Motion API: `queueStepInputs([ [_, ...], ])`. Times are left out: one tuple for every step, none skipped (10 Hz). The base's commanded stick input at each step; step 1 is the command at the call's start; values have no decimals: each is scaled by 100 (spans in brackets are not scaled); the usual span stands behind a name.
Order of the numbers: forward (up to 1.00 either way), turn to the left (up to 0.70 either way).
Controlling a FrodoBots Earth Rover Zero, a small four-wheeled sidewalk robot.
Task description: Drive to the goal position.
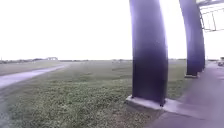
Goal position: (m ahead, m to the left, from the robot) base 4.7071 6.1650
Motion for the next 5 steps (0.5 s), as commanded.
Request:
queueStepInputs([
  [0,70],
  [3,70],
  [1,70],
  [0,70],
  [0,70],
])
